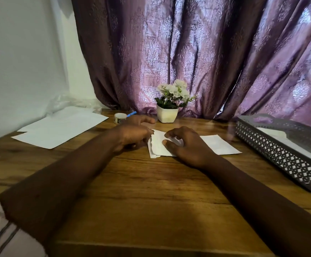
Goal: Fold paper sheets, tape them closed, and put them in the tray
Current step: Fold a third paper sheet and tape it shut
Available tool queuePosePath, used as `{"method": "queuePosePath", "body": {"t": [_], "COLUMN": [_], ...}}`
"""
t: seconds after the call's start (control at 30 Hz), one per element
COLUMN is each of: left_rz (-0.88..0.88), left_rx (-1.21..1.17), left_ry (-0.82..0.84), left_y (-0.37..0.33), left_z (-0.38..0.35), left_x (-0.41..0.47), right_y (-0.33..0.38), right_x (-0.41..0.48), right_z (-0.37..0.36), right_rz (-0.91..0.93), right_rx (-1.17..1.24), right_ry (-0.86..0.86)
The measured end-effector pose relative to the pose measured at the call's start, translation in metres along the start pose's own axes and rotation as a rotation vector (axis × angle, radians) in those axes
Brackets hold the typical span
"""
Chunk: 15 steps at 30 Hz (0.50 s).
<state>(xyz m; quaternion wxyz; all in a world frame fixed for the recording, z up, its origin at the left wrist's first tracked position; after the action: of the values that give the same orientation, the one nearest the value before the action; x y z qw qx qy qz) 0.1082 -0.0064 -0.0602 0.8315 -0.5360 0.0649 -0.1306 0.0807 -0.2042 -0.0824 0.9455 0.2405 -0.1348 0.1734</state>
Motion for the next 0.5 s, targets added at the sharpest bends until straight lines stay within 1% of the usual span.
{"method": "queuePosePath", "body": {"t": [0.1, 0.13, 0.2, 0.33, 0.5], "left_rz": [-0.192, -0.229, -0.28, -0.321, -0.319], "left_rx": [0.39, 0.48, 0.583, 0.666, 0.626], "left_ry": [0.115, 0.131, 0.14, 0.151, 0.103], "left_y": [-0.001, -0.001, -0.004, -0.01, -0.008], "left_z": [-0.001, 0.0, 0.001, 0.002, 0.012], "left_x": [-0.001, -0.003, -0.005, -0.01, -0.012], "right_y": [-0.001, -0.001, -0.003, -0.003, -0.01], "right_x": [0.003, 0.003, 0.003, 0.004, 0.004], "right_z": [0.0, 0.0, -0.001, -0.001, 0.001], "right_rz": [-0.026, -0.032, -0.038, -0.053, -0.083], "right_rx": [-0.025, -0.035, -0.061, -0.066, -0.082], "right_ry": [0.043, 0.061, 0.098, 0.125, 0.104]}}
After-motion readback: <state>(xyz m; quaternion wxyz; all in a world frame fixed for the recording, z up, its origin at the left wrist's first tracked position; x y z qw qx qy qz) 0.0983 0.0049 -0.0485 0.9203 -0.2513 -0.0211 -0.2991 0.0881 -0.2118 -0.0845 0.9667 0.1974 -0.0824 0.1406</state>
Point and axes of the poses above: each hand's wrist, its own x-axis towards the middle knuckle, its own z-axis out of the back of the hand, y = z × x, the point moved 3 cm from there along x, towards the middle knuckle, and after that the axes turned 6 degrees about y, right-handed, at the moved point
